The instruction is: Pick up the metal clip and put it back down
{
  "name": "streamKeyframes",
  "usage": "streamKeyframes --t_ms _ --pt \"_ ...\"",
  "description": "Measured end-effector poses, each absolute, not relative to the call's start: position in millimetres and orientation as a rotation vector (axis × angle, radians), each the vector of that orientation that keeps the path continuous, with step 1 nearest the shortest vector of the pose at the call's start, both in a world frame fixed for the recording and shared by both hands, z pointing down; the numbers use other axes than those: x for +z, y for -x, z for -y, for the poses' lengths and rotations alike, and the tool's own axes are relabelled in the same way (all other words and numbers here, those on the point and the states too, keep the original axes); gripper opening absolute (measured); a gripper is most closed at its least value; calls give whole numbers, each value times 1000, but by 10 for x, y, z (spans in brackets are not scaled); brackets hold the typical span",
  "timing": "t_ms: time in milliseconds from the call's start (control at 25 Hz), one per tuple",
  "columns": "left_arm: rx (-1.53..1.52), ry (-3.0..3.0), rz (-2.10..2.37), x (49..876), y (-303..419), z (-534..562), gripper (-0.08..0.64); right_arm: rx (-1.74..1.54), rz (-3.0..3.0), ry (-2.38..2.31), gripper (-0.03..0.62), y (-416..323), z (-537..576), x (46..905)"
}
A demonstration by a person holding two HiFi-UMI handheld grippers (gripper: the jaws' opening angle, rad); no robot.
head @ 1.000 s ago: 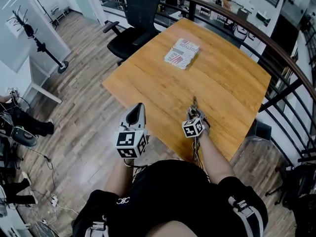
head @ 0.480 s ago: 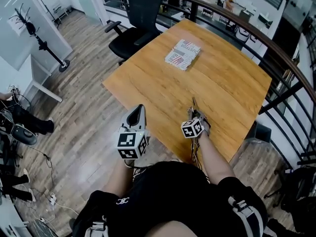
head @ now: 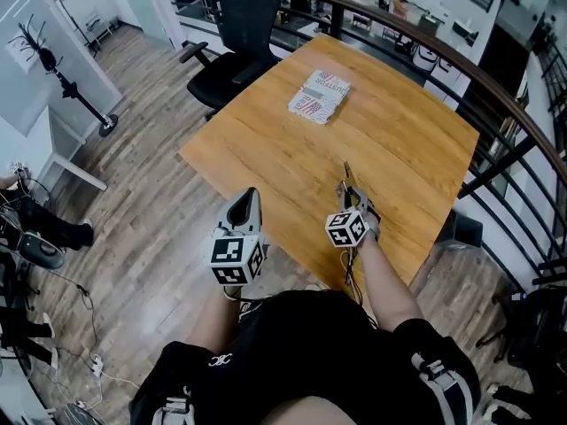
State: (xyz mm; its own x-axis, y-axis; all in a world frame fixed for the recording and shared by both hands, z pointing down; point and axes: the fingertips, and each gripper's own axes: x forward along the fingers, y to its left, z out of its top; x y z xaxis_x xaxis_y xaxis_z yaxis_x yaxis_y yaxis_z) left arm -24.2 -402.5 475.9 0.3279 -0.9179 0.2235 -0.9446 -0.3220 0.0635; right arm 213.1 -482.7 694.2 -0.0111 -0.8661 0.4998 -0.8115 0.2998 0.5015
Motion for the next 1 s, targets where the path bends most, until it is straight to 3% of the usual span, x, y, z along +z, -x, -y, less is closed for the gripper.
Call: streamKeyframes --t_ms 560,680,1000 --pt "202 -2445 1644 4745 314 3857 12 -407 1971 -1772 61 -2036 4629 5256" --pt "202 -2452 1629 4760 323 3815 12 -469 1995 -1857 33 -2064 4520 4879" --pt "200 -2468 1606 4749 316 3739 12 -506 2027 -1849 25 -1992 4360 4726"
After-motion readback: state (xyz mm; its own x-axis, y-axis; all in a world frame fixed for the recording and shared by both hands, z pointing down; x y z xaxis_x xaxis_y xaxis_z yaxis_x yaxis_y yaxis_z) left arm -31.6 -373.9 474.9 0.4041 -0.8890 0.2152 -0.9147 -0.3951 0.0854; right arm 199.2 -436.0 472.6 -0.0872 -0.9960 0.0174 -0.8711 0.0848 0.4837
